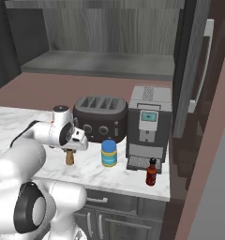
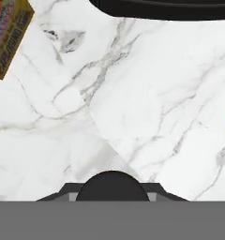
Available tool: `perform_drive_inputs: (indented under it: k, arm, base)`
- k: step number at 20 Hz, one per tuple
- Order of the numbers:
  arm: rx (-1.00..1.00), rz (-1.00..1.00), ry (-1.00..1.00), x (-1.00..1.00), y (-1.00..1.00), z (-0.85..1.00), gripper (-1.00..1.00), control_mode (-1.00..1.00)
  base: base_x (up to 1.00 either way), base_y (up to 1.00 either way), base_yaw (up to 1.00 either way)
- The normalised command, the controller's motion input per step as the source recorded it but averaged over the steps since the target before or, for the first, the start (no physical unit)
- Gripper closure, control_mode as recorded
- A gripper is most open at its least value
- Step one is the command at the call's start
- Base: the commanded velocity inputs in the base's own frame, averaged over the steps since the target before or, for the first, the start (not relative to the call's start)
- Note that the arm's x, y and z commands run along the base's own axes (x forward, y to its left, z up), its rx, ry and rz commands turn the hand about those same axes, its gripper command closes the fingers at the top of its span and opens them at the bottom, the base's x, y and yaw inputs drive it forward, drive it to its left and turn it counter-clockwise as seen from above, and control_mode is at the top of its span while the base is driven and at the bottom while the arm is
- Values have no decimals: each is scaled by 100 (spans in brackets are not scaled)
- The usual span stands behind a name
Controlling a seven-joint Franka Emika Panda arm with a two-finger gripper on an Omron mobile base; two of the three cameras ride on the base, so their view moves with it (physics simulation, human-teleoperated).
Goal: There are various items on the counter. Only move the condiments/shakers into the cabinet.
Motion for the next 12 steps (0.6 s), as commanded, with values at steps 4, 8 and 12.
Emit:
perform_drive_inputs:
  k: [4,8,12]
  arm:
    - [-3,-6,-26,-13,2,100,100,-100]
    - [-1,-1,-36,-10,0,100,100,-100]
    - [-5,0,-27,-1,3,100,100,-100]
  base:
    - [0,0,0]
    - [0,0,0]
    - [0,0,0]
